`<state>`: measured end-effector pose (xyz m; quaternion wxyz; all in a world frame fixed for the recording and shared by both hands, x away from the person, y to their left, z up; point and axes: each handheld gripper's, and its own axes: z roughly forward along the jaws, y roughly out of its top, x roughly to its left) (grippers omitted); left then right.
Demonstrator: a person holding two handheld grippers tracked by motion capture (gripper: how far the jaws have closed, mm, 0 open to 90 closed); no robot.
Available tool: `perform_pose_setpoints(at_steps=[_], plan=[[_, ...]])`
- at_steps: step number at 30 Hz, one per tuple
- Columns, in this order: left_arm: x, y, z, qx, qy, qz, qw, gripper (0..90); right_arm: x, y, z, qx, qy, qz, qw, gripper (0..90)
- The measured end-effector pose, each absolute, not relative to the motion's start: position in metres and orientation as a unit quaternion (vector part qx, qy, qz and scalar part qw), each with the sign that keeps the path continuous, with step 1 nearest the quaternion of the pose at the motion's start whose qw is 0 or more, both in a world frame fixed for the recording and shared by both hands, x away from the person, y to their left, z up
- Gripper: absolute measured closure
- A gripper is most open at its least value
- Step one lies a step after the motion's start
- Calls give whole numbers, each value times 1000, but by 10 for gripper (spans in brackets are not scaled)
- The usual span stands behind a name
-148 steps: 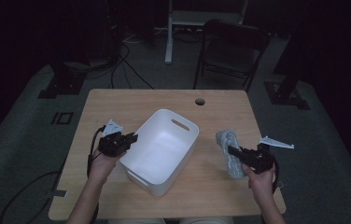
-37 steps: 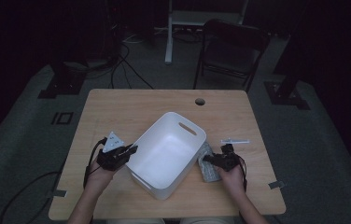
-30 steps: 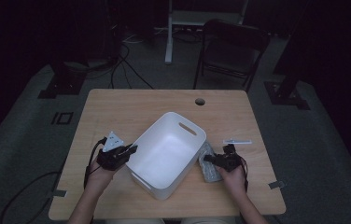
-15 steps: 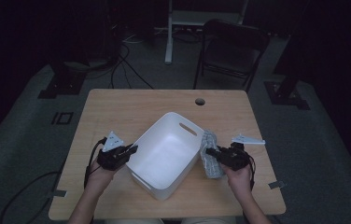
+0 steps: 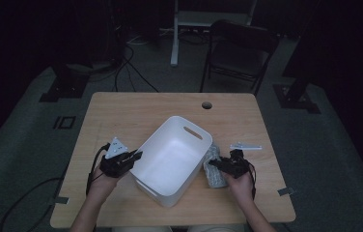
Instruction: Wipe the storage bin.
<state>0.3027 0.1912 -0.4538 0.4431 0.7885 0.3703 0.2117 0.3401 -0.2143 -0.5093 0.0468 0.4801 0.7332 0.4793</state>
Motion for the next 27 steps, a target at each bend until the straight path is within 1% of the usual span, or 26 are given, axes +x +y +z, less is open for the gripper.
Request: perform_pose_setpoints(at_steps=[8,10,13,15,19,21,23,27], plan=[[305,192,-454,789,370,207,445,840,346,-211,-528,496,741,452,40,694],[305,192,-454,788,372,209,445,840,348,-212,-533,501,739,450,28,695],[304,191,-454,784,379,211,444,842,344,-216,-526,500,734,460,17,695],[304,191,-454,785,378,210,444,843,336,-217,-514,486,730,481,13,695],[305,191,-454,787,374,209,444,842,317,-221,-482,457,716,527,28,695],[305,191,-454,787,371,206,447,841,314,-220,-475,451,713,536,38,694],[306,192,-454,787,371,202,449,839,314,-215,-475,449,720,527,52,694],[306,191,-454,788,371,202,448,838,320,-210,-488,459,725,511,47,692]])
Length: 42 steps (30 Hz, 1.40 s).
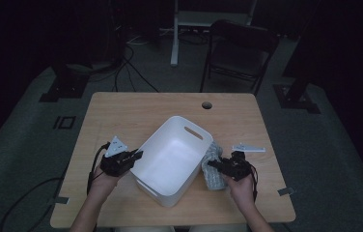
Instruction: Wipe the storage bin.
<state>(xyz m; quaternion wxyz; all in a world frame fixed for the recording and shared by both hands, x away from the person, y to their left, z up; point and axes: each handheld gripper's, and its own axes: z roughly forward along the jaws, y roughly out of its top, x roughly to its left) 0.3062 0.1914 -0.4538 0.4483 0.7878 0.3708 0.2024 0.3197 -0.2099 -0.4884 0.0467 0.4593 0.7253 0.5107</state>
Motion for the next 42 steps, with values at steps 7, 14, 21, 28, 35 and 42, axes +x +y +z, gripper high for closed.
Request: perform_pose_setpoints(at_steps=[7,14,21,28,35,42], plan=[[306,190,-454,787,372,205,447,837,325,-207,-505,467,737,487,43,693],[307,187,-453,788,373,207,444,837,310,-204,-488,449,733,510,35,693],[309,185,-453,791,373,202,441,836,305,-196,-491,441,745,498,57,693],[309,185,-453,790,375,205,439,833,311,-195,-501,451,755,474,41,693],[309,185,-453,790,373,202,443,834,295,-197,-471,424,744,513,68,692],[309,185,-453,789,372,203,445,828,304,-189,-497,438,763,470,72,691]])
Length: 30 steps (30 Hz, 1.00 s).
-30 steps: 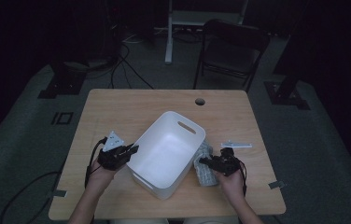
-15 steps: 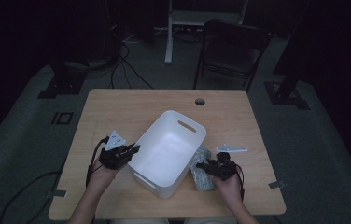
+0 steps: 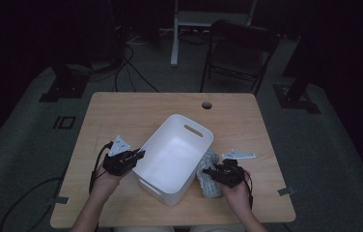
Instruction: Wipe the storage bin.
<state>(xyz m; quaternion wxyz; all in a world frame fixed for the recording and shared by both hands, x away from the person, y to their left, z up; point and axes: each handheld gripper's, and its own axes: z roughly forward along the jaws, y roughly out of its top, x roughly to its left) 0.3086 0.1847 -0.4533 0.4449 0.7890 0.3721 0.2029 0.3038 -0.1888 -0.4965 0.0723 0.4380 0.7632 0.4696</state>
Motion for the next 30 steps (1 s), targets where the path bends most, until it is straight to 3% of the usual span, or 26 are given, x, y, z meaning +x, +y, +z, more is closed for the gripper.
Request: perform_pose_setpoints(at_steps=[5,8,15,23,30], plan=[[309,184,-453,789,374,203,443,830,296,-192,-479,425,755,494,67,691],[308,183,-453,791,372,202,443,831,285,-189,-465,405,755,508,89,691],[308,183,-453,792,370,204,440,831,289,-178,-486,411,777,469,85,688],[308,182,-453,793,370,199,442,832,273,-174,-463,387,773,493,103,685],[307,181,-452,791,377,205,437,830,280,-174,-482,405,774,481,73,686]])
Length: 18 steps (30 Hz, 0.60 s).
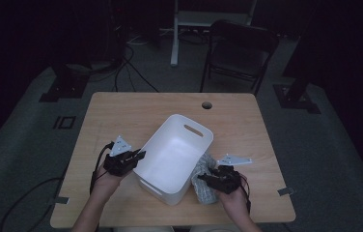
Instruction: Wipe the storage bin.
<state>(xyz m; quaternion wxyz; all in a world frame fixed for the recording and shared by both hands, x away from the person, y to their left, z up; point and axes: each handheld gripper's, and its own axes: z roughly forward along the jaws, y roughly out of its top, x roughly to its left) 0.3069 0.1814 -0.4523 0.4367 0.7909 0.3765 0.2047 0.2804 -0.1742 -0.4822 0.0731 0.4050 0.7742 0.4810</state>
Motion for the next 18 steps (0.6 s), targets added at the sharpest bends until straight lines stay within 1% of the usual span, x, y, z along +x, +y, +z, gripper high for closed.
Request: perform_pose_setpoints(at_steps=[2,5,8,9,11,12,15,18], plan=[[307,181,-452,790,382,203,434,831,277,-177,-477,399,777,481,70,685],[307,180,-452,790,383,203,433,833,264,-184,-468,387,761,517,64,685],[306,179,-452,792,381,200,434,833,250,-182,-466,372,757,533,67,683],[306,178,-452,793,378,199,434,833,249,-178,-467,368,761,529,69,683],[306,178,-452,792,379,199,435,832,249,-169,-472,361,770,519,91,683],[305,177,-452,791,381,202,433,831,251,-167,-475,362,771,515,94,683],[304,176,-452,786,390,211,431,833,254,-168,-478,367,776,503,99,683],[304,176,-452,785,393,211,431,834,251,-171,-473,372,772,506,94,684]])
